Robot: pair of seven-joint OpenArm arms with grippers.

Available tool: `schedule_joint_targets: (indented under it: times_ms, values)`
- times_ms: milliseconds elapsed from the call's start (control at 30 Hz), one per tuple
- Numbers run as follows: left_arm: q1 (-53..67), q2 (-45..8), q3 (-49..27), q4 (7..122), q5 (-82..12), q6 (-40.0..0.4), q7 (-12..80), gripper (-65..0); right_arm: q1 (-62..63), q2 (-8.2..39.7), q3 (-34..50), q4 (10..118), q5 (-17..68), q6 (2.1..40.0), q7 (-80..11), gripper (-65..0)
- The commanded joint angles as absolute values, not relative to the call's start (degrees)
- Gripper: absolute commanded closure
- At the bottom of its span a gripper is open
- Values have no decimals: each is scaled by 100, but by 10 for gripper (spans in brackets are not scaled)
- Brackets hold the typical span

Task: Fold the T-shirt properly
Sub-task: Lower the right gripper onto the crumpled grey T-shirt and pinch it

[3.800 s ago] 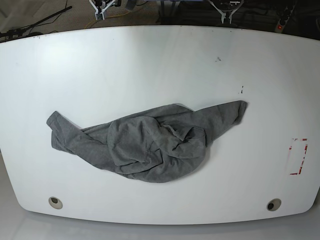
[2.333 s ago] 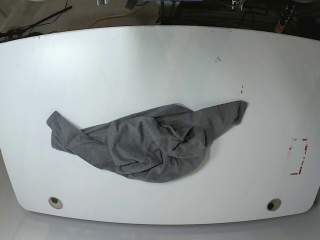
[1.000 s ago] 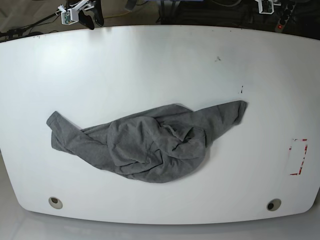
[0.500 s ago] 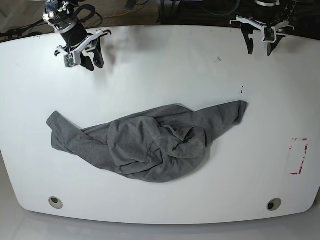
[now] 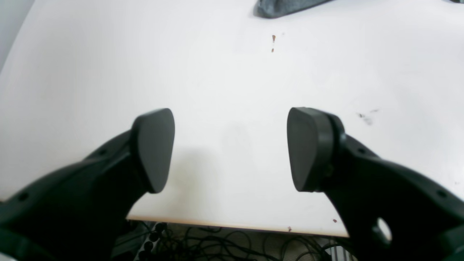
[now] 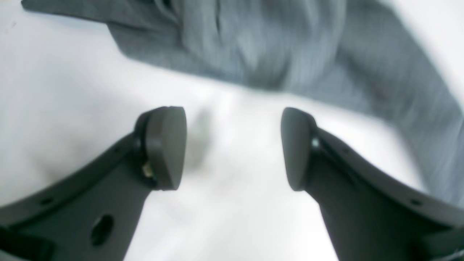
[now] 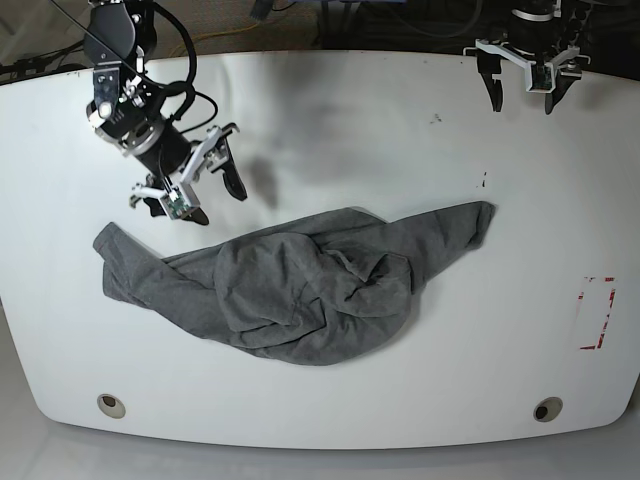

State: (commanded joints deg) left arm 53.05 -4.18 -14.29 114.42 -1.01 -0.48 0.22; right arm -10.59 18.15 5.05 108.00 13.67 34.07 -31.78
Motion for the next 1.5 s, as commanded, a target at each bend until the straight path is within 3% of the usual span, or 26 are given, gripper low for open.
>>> schedule_joint_targets:
  times_ms: [167,367,733,833,1100,1300,1367,1500]
  values:
    - [5305,-418,-1429,11442,-101,-48,22,-451,-286,1815,-259,10255,743,3987,-3178,-395]
    - [5305,-418,-1429,11442,-92,-48,22,-451,567,1780,-936,9446,488,4000,-3160,-395]
    - [5288,-409,-1393,11433,-92,-48,31,-451,1780,1235,-1596,8075,435,4000,-3160,-393]
    - [5279,-409,-1393,11433,-92,-48,31,-451,2018,998,-1604,7644,435,4000,-3134,-393]
    - [5279,-409,-1393,11433,-92,-48,31,-451,2440,971,-1613,6677,391,4000,-2615,-393]
    - [5270,-409,-1393,11433,-92,-48,31,-451,2360,971,-1596,6624,-233,4000,-2325,-390]
    - [5253,-409,-1385,11433,-92,-48,31,-451,2299,963,-1596,6598,-374,4000,-2237,-354]
    - [5068,-409,-1393,11433,-92,-48,31,-451,2273,963,-1596,6598,-418,4000,-2088,-81]
